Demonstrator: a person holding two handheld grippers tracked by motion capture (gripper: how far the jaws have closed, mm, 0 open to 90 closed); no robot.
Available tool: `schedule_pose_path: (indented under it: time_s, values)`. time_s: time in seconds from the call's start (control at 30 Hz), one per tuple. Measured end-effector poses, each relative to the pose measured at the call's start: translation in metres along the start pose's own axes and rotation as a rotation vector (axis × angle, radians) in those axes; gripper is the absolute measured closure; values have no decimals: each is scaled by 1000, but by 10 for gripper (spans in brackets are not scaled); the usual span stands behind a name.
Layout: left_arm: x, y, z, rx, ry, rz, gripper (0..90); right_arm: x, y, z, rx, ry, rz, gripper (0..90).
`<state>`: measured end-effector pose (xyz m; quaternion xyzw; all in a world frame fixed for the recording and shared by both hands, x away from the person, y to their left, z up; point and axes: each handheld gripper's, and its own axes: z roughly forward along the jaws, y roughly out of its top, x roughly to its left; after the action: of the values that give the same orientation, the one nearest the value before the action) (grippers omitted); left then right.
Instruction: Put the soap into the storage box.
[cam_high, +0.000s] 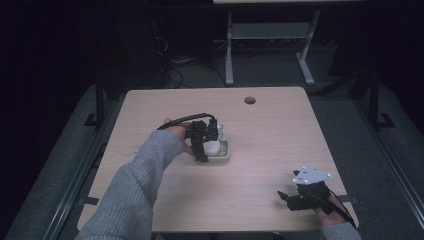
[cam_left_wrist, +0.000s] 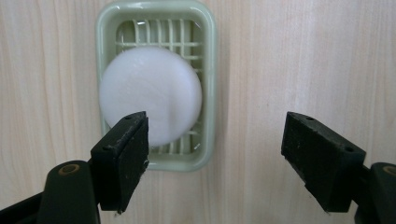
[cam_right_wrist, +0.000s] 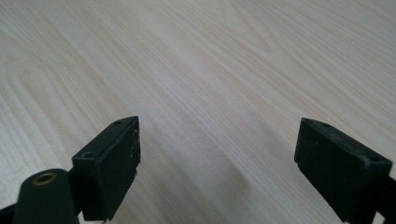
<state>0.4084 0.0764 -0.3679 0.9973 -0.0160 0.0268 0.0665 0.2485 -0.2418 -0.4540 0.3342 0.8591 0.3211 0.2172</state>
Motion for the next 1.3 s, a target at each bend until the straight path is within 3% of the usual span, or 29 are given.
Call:
schedule_pose_path:
  time_s: [0.37,0.8,1.3]
  values:
    - [-16,-10,5,-21,-8,-13,231,-1,0,0,5,-3,13,139]
    - [-32,-10,-1,-38,1,17,233,-1,-1,0,5,-7,7,139]
    - [-50,-26,4,-51,-7,2,231,-1,0,1,12,-9,-1,139]
